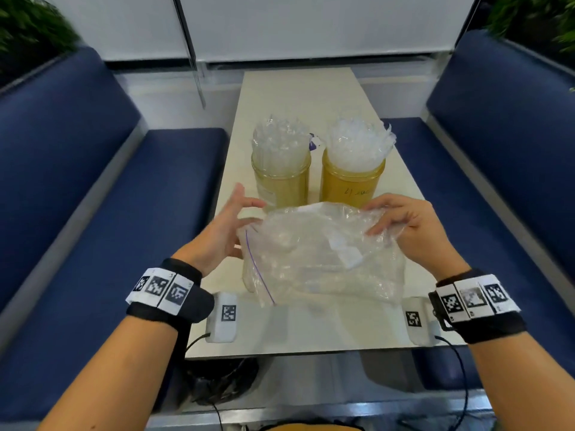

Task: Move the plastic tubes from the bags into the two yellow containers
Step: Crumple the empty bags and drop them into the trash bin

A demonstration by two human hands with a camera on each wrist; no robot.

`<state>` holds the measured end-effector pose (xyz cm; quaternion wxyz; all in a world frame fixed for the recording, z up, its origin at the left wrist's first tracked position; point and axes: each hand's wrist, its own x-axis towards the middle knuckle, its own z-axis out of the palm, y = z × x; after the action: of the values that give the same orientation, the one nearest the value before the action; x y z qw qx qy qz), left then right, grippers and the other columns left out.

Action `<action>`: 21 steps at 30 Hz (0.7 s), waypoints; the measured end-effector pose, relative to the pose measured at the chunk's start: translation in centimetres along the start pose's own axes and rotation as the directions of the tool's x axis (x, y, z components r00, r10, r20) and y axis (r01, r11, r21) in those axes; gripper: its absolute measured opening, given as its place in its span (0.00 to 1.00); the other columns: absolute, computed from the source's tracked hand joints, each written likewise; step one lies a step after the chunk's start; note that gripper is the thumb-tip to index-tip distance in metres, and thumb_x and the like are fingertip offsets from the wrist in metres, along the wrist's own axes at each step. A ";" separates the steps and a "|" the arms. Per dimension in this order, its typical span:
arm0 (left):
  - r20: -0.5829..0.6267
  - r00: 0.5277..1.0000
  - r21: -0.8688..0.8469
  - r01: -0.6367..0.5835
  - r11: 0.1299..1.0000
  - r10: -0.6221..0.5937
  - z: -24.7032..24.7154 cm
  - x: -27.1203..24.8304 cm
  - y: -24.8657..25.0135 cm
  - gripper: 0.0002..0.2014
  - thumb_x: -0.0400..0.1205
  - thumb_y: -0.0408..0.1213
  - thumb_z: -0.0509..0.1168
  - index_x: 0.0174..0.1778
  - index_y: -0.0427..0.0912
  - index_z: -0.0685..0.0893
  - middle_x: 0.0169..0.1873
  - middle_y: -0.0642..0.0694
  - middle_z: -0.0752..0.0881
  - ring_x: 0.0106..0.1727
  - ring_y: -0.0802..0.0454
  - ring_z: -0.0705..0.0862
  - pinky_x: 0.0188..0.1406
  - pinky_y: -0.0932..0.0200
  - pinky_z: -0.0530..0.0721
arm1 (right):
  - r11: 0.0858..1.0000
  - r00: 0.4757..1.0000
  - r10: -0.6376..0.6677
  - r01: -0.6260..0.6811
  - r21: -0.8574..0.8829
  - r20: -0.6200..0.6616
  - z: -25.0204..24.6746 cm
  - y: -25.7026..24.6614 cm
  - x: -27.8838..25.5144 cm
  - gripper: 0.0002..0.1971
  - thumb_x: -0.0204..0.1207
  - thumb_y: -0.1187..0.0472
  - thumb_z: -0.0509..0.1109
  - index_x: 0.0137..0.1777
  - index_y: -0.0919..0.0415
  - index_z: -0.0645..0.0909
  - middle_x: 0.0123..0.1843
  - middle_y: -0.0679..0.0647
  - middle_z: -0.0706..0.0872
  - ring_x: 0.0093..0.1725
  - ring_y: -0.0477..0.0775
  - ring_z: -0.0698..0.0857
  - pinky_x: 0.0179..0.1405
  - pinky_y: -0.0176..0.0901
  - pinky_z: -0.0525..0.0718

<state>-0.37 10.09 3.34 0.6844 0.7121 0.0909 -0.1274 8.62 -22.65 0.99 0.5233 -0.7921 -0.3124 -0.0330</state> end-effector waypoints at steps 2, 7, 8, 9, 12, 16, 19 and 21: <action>0.075 0.993 0.312 0.062 0.948 -0.090 0.8 -0.1 -0.1 0.29 0.75 0.72 0.64 0.71 0.68 0.75 0.59 0.50 0.91 0.56 0.49 0.92 0.52 0.50 0.89 | 0.994 0.997 -0.079 0.078 -0.083 -0.011 0.3 -0.8 0.1 0.29 0.63 0.92 0.65 0.38 0.56 0.92 0.53 0.51 0.90 0.56 0.54 0.88 0.61 0.33 0.83; -0.001 1.000 0.551 -0.024 0.834 0.030 1.5 0.7 -1.2 0.25 0.72 0.46 0.83 0.64 0.61 0.85 0.46 0.42 0.87 0.40 0.52 0.84 0.46 0.62 0.83 | 0.980 0.961 0.060 -0.004 -0.201 0.271 -0.4 -3.1 0.5 0.25 0.66 0.77 0.67 0.44 0.43 0.92 0.62 0.40 0.88 0.66 0.39 0.83 0.67 0.34 0.79; -0.029 0.997 0.608 -0.042 0.793 0.075 1.4 0.8 -1.3 0.21 0.73 0.43 0.83 0.61 0.60 0.87 0.49 0.42 0.88 0.44 0.49 0.85 0.50 0.61 0.82 | 0.979 0.920 0.128 -0.058 -0.196 0.369 -0.7 -3.8 0.5 0.19 0.66 0.66 0.71 0.50 0.42 0.92 0.65 0.37 0.87 0.68 0.36 0.81 0.70 0.33 0.76; -0.049 0.993 0.659 -0.052 0.751 0.111 1.3 0.7 -1.2 0.19 0.74 0.40 0.82 0.58 0.59 0.88 0.51 0.43 0.88 0.48 0.46 0.86 0.52 0.60 0.82 | 0.977 0.888 0.175 -0.104 -0.185 0.424 -0.9 -4.4 0.6 0.18 0.66 0.55 0.73 0.57 0.41 0.90 0.67 0.36 0.85 0.71 0.36 0.79 0.72 0.34 0.72; -0.035 0.977 0.766 -0.109 0.634 0.209 1.5 0.7 -0.7 0.18 0.74 0.36 0.80 0.57 0.58 0.89 0.55 0.47 0.88 0.53 0.47 0.86 0.51 0.60 0.79 | 0.976 0.935 0.154 -0.095 -0.194 0.319 0.2 -5.9 1.4 0.27 0.68 0.33 0.76 0.65 0.41 0.82 0.67 0.35 0.84 0.70 0.35 0.79 0.72 0.38 0.72; 0.070 0.930 0.767 -0.281 0.576 0.362 2.5 0.6 0.6 0.17 0.75 0.36 0.79 0.54 0.62 0.91 0.53 0.55 0.92 0.52 0.51 0.89 0.58 0.54 0.86 | 0.891 0.917 0.185 -0.005 -0.455 0.353 5.7 -6.2 2.3 0.45 0.59 0.23 0.75 0.74 0.39 0.71 0.69 0.37 0.81 0.66 0.40 0.80 0.64 0.42 0.80; 0.075 0.902 0.709 -0.347 0.614 0.424 1.2 0.0 1.3 0.19 0.75 0.29 0.78 0.52 0.60 0.93 0.51 0.61 0.92 0.56 0.65 0.88 0.61 0.69 0.82 | 0.876 0.839 0.310 -0.069 -0.477 0.448 7.7 -4.1 1.9 0.43 0.60 0.23 0.75 0.73 0.42 0.72 0.61 0.42 0.86 0.57 0.47 0.84 0.56 0.47 0.85; 0.044 0.910 0.683 -0.329 0.652 0.413 -0.6 -1.0 1.4 0.19 0.76 0.29 0.78 0.55 0.59 0.92 0.52 0.66 0.90 0.58 0.75 0.85 0.60 0.79 0.76 | 0.897 0.847 0.291 -0.079 -0.436 0.445 7.3 -2.8 1.2 0.28 0.68 0.32 0.76 0.61 0.48 0.81 0.52 0.43 0.88 0.49 0.47 0.85 0.51 0.50 0.86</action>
<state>-0.89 10.70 5.04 0.3828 0.9206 -0.0701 0.0325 6.05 -15.16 0.43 0.2515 -0.8902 -0.3439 0.1615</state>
